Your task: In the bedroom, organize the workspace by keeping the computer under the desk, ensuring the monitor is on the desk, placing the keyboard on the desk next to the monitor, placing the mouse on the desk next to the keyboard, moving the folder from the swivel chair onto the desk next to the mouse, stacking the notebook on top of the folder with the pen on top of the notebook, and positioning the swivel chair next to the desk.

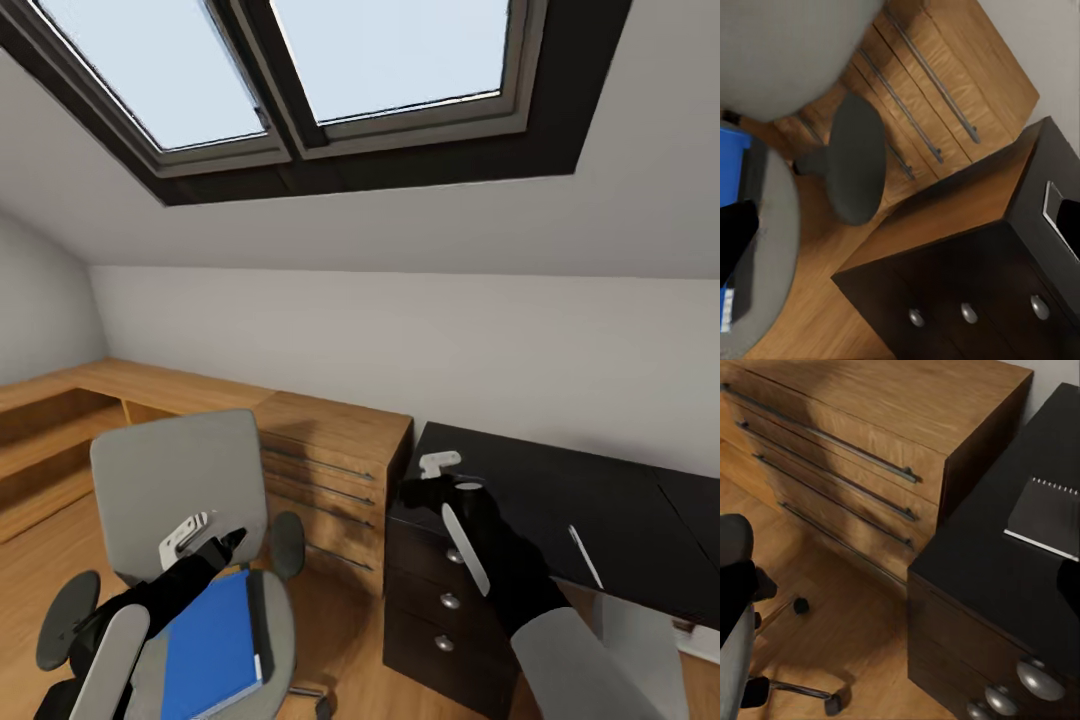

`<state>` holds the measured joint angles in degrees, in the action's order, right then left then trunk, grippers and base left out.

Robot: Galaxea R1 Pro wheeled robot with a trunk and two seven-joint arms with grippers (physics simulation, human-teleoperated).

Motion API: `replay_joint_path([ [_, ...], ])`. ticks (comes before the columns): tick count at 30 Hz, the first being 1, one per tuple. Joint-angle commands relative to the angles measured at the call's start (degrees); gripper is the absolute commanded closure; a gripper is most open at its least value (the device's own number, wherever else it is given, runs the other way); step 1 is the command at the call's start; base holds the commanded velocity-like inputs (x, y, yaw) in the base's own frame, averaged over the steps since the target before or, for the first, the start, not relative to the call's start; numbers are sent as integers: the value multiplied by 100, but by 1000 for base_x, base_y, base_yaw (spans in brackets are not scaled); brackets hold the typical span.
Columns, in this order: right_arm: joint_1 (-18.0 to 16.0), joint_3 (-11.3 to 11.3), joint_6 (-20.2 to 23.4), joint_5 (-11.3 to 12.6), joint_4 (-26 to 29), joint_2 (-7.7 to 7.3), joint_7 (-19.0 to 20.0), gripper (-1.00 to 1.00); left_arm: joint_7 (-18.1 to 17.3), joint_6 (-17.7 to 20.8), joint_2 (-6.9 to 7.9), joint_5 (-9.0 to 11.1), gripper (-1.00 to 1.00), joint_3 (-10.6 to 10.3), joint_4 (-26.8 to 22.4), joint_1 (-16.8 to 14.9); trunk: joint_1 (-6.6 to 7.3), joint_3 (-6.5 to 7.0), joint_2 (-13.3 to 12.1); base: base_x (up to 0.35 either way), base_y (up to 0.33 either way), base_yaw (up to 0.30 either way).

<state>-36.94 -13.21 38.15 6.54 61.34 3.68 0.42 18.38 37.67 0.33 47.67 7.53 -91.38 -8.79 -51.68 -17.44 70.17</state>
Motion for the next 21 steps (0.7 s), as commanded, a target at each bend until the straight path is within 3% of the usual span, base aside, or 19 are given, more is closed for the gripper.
replay_joint_path([
  [1, 0, -1, 33, 34, -12, 4, -44, -100, 49, 14, 2, 57, -100, 1, -1, 4, -1, -7, 6, 0, 249, 252],
  [4, -20, 2, 50, 40, -380, 24, -209, -100, 59, -1, 2, 39, -100, -4, 26, 44, -1, -7, 6, 0, 270, 270],
  [8, -40, -124, 46, 26, -852, 272, -290, -100, 73, -111, -32, 37, -100, -63, 178, 205, -1, -7, 6, 0, 47, 258],
  [12, -41, -328, 44, 31, -939, 329, -549, -100, 62, -126, -73, 40, -100, -83, 283, 243, -1, -7, 6, 0, 7, 260],
  [21, -41, -357, 35, 29, -952, 334, -596, -100, 53, -161, -77, 15, -100, -88, 262, 368, -1, -7, 6, 0, 0, 234],
])
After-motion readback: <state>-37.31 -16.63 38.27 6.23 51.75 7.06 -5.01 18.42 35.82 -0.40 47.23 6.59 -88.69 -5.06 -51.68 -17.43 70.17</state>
